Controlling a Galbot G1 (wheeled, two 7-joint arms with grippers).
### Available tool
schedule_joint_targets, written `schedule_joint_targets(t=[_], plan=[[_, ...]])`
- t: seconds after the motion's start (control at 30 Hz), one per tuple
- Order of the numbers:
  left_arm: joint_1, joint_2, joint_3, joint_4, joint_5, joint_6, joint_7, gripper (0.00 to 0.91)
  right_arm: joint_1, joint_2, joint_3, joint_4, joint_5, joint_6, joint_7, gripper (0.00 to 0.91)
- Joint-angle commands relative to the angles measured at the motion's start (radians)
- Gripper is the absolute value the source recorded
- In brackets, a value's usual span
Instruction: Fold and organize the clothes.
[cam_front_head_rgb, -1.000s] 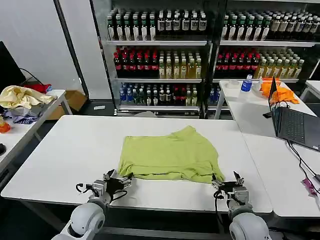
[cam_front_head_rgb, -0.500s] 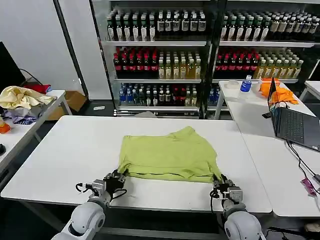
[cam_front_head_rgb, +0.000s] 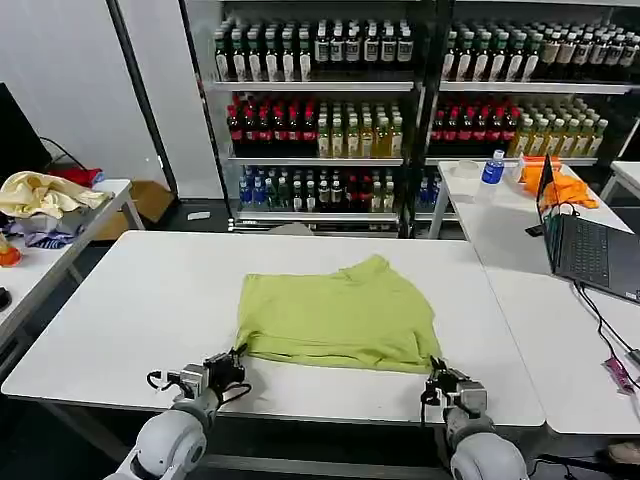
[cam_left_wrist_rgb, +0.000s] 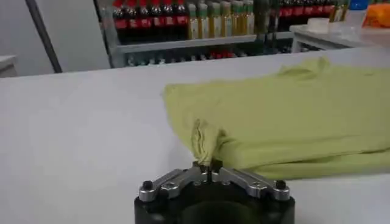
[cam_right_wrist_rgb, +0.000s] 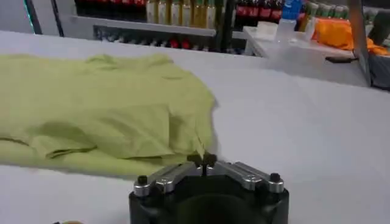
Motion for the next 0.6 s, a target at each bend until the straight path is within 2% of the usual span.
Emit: schedule_joint_targets(t=[0.03, 0.07, 0.13, 0.17, 0.2, 0.23, 0.47, 0.6], plan=[[0.229, 0.018, -0.08, -0.218, 0.007, 0.002, -0.006, 0.01, -0.226, -0.002, 0.056, 0.22, -0.04, 0.007, 0.002, 0.0], [0.253, 0.021, -0.091, -0.235, 0.013, 0.001, -0.005, 0.01, -0.252, 0.001, 0.058, 0.238, -0.046, 0.007, 0.002, 0.06], [0.306, 0.028, -0.109, -0.264, 0.026, -0.004, -0.004, 0.01, -0.289, 0.005, 0.057, 0.269, -0.074, 0.002, -0.001, 0.705], [0.321, 0.033, -0.122, -0.276, 0.027, -0.004, -0.004, 0.111, -0.302, 0.008, 0.057, 0.279, -0.097, 0.003, -0.011, 0.907], [0.332, 0.034, -0.138, -0.288, 0.026, 0.0, -0.005, 0.605, -0.314, 0.012, 0.061, 0.295, -0.11, 0.006, -0.018, 0.907], [0.334, 0.036, -0.143, -0.297, 0.026, 0.002, -0.007, 0.907, -0.317, 0.015, 0.065, 0.304, -0.113, 0.008, -0.018, 0.907], [0.323, 0.065, -0.222, -0.356, 0.062, 0.018, -0.018, 0.907, -0.269, -0.006, 0.144, 0.364, -0.07, 0.001, -0.021, 0.907], [0.243, 0.104, -0.24, -0.328, 0.051, 0.017, -0.019, 0.907, -0.146, -0.051, 0.147, 0.303, -0.013, -0.007, -0.013, 0.907]])
